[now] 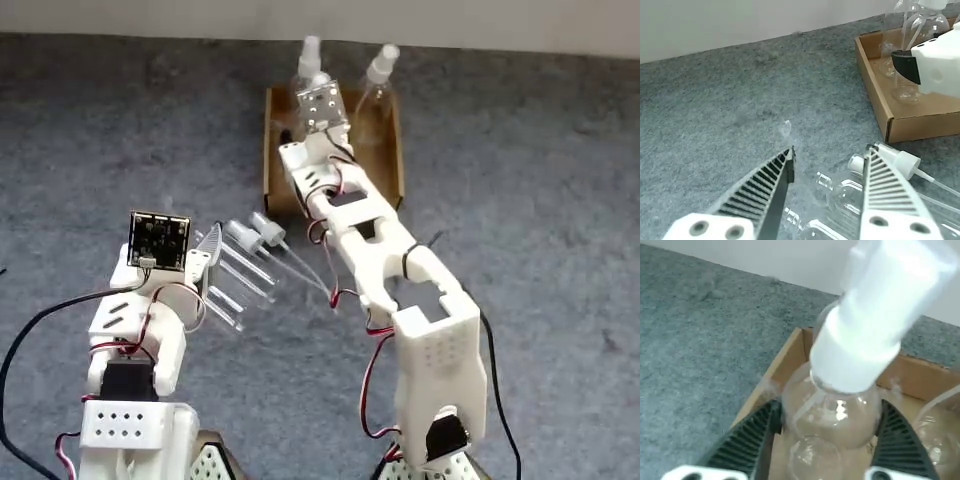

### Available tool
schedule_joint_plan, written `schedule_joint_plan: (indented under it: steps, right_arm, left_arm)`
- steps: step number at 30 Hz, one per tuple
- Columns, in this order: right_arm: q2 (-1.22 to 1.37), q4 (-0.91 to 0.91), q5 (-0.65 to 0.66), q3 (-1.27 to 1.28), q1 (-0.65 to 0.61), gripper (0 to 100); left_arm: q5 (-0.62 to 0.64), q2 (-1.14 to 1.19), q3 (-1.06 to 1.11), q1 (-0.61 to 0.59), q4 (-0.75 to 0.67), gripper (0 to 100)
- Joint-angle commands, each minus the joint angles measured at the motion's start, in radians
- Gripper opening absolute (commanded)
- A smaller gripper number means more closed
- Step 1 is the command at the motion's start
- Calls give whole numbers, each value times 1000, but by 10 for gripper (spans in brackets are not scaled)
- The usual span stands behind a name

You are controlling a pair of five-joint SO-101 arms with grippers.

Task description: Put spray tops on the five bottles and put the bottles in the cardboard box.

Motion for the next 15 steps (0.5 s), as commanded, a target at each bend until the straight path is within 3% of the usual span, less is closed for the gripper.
schedule_joint_plan:
  steps: [1,10,15]
  right_arm:
    - [-42,-18,3,-65,8,242]
    - [-124,-18,2,-58,10,244]
    - [-128,-18,0,-58,10,316]
  left_arm:
    - [-8,4,-7,10,-21,172]
    - [-8,4,-4,10,-21,172]
    - [-8,4,-4,10,-21,172]
